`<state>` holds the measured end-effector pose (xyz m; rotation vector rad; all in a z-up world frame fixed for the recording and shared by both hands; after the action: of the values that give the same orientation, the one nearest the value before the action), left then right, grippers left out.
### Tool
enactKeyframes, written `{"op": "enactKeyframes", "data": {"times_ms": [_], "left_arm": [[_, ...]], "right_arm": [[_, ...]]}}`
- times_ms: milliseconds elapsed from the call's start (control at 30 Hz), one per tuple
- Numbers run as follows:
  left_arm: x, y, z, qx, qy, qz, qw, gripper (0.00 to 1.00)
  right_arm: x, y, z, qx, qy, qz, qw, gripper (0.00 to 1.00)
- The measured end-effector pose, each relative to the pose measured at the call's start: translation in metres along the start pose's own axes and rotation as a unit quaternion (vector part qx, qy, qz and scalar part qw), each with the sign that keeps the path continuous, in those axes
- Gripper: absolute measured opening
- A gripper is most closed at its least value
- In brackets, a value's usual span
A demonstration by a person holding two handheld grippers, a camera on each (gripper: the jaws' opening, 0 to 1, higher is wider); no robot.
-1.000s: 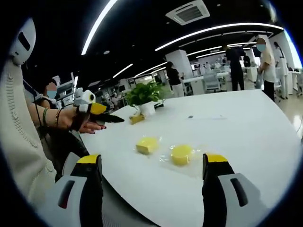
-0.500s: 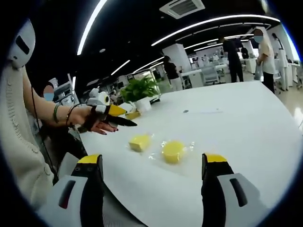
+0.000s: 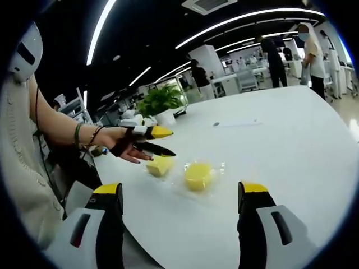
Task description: Compare the silicone blocks by pressing each to a similar depth, holding the contact briefly, and releasing to observe deformation and rebound differences across the visible hardness samples.
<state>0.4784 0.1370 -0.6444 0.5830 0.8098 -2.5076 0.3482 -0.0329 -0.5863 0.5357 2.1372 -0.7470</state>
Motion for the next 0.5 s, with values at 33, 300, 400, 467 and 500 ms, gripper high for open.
{"op": "enactKeyframes", "data": {"times_ms": [33, 300, 400, 467, 500], "left_arm": [[0.000, 0.005, -0.003, 0.001, -0.013, 0.001, 0.9999, 0.76], [0.000, 0.022, -0.037, -0.028, -0.102, 0.015, 0.9943, 0.76], [-0.001, 0.027, -0.045, -0.029, -0.130, 0.025, 0.9908, 0.76], [0.001, 0.030, -0.047, -0.027, -0.132, 0.024, 0.9906, 0.75], [0.002, 0.032, -0.048, -0.029, -0.131, 0.022, 0.9907, 0.76]], "right_arm": [[0.001, 0.001, 0.001, 0.001, 0.002, -0.001, 1.0000, 0.78], [0.006, 0.009, 0.013, 0.009, 0.012, -0.012, 0.9998, 0.78], [0.008, 0.011, 0.018, 0.015, 0.016, -0.014, 0.9997, 0.78], [0.009, 0.012, 0.020, 0.017, 0.018, -0.015, 0.9996, 0.78], [0.009, 0.012, 0.020, 0.017, 0.019, -0.015, 0.9995, 0.78]]}}
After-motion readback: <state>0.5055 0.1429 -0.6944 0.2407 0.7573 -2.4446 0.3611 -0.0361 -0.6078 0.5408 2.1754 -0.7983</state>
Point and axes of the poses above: the point that each gripper's makers call its tool centre point, and the gripper's own axes: y roughly forward along the fingers, z roughly to its right, x roughly out of its underside, the point moved 1 cm from there along -y, roughly backward along the fingers, and after that the axes turned 8 degrees about y, right-handed, at the moved point
